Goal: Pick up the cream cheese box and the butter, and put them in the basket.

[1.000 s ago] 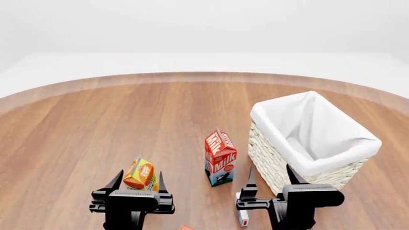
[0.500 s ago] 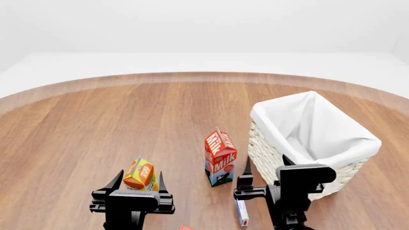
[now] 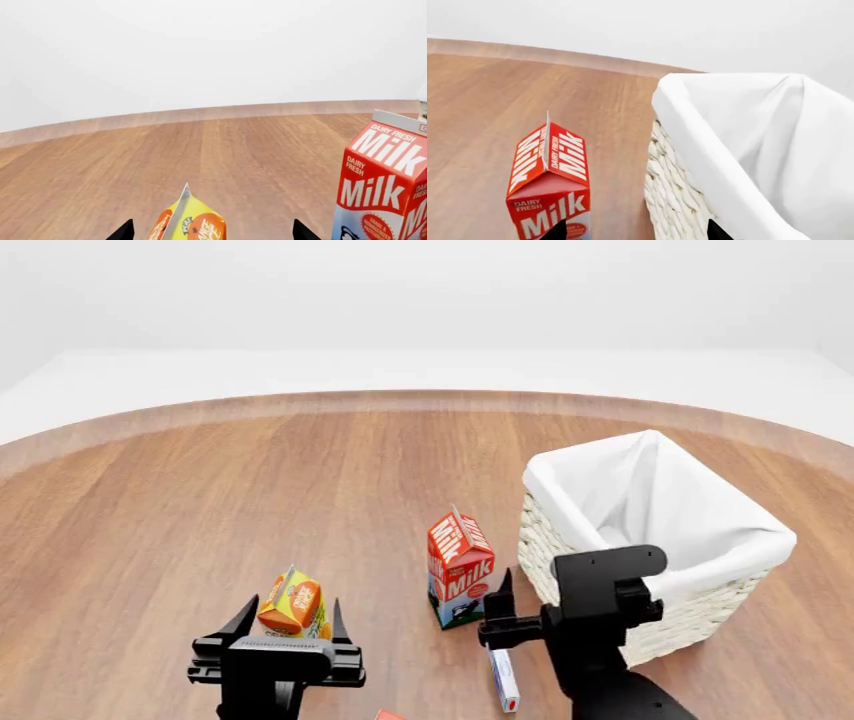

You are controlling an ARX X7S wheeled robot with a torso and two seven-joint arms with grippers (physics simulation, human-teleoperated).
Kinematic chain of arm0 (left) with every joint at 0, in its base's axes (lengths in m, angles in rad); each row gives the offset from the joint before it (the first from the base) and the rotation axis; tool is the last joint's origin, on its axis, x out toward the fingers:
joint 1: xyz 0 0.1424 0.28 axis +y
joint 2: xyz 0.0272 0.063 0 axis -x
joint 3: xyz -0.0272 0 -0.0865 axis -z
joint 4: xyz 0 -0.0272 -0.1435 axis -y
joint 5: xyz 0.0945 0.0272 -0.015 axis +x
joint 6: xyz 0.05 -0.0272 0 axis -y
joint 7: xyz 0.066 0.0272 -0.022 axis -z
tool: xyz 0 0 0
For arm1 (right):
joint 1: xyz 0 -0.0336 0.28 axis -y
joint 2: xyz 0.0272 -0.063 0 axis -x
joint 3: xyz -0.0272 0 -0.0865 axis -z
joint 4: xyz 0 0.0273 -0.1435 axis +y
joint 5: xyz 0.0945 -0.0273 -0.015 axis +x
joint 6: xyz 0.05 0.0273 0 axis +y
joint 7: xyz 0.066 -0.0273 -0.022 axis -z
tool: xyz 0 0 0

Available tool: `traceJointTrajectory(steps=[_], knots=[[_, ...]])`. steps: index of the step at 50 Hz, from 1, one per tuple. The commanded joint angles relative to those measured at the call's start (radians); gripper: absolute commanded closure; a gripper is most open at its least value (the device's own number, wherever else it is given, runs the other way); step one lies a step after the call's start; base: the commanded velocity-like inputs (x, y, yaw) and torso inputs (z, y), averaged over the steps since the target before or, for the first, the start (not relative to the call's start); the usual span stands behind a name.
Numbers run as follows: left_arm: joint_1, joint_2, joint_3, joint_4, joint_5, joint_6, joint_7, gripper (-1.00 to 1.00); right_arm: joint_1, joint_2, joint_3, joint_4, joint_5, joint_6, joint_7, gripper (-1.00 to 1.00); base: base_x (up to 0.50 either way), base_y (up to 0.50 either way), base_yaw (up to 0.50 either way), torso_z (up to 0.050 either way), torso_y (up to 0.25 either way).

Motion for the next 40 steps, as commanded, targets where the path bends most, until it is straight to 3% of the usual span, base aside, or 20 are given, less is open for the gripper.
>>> traceJointTrajectory(steps=[1, 18, 24, 29, 40], knots=[[-0.003, -0.003, 0.006, -0.007, -0.002, 0.005, -0.003, -1.0, 0.076, -0.017, 0.023, -0.017, 0.095, 0.199, -0.021, -1.0, 0.0, 0.0, 0.0, 0.0, 0.0], [-0.003, -0.008, 0.011, -0.002, -0.012, 0.004, -0.008, -1.0, 0.123, -0.04, 0.065, -0.035, 0.171, 0.299, -0.02, -1.0, 0.0, 0.0, 0.0, 0.0, 0.0], [-0.005, -0.01, 0.012, -0.002, -0.017, 0.006, -0.008, -1.0, 0.158, -0.101, 0.128, 0.006, 0.185, 0.488, 0.089, -1.0, 0.0, 0.0, 0.0, 0.0, 0.0], [-0.006, -0.011, 0.014, -0.006, -0.02, 0.01, -0.009, -1.0, 0.163, -0.139, 0.186, 0.02, 0.224, 0.537, 0.094, -1.0, 0.0, 0.0, 0.0, 0.0, 0.0], [-0.003, -0.015, 0.018, 0.001, -0.023, 0.008, -0.014, -1.0, 0.182, -0.138, 0.165, 0.112, 0.217, 0.519, 0.095, -1.0, 0.0, 0.0, 0.0, 0.0, 0.0]])
